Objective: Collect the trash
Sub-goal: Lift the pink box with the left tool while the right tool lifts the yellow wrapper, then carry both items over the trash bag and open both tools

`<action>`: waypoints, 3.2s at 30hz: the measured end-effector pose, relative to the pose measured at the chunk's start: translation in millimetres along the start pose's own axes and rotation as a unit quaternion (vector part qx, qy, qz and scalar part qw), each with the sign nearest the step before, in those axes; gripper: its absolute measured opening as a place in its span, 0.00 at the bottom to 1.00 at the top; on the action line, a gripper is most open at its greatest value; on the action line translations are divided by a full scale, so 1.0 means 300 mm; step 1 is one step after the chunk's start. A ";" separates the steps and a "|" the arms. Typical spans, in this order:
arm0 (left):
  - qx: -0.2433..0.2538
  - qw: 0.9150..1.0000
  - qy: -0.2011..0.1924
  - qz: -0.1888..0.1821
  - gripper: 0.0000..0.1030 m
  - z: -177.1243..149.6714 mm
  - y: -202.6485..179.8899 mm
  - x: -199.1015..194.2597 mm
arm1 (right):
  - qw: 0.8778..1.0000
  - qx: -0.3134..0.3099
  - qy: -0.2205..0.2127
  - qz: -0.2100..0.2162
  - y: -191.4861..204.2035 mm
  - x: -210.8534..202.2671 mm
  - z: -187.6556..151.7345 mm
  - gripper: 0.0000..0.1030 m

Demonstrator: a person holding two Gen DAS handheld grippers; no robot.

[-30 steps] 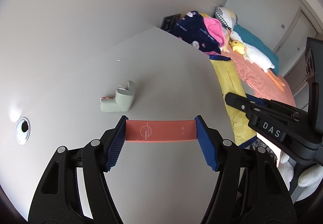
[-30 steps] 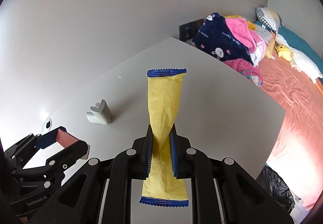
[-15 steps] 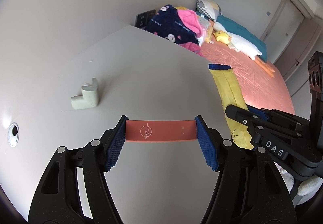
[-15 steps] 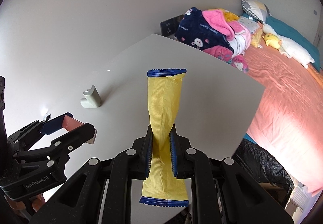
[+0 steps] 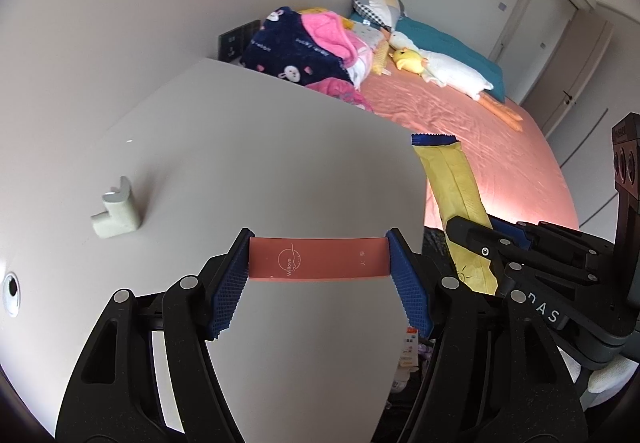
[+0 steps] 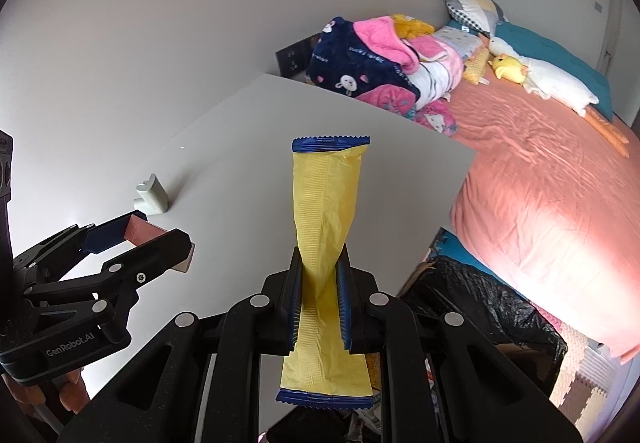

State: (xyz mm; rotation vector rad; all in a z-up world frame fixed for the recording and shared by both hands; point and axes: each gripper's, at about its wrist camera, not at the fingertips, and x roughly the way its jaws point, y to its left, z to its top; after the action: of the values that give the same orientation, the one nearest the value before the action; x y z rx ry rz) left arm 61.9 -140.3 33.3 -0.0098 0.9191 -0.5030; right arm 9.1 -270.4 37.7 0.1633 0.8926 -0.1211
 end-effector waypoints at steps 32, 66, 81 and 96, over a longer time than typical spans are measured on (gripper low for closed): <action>0.116 0.989 0.025 -0.088 0.63 0.048 -0.379 0.115 | 0.991 0.105 -0.033 -0.082 -0.354 -0.184 -0.114 0.16; 0.228 0.958 0.060 -0.163 0.63 0.049 -0.720 0.202 | 0.964 0.211 -0.043 -0.155 -0.633 -0.293 -0.240 0.16; 0.233 0.955 0.056 -0.173 0.64 0.041 -0.720 0.187 | 0.960 0.220 -0.052 -0.164 -0.641 -0.326 -0.255 0.16; 0.204 0.965 0.049 -0.156 0.94 0.058 -0.681 0.181 | 0.958 0.216 -0.065 -0.177 -0.641 -0.366 -0.276 0.61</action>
State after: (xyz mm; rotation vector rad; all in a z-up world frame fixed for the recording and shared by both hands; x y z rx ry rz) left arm 18.3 -347.3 47.4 0.2486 0.9001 -0.9876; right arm -155.5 -439.0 55.1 0.3980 0.7474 -0.6568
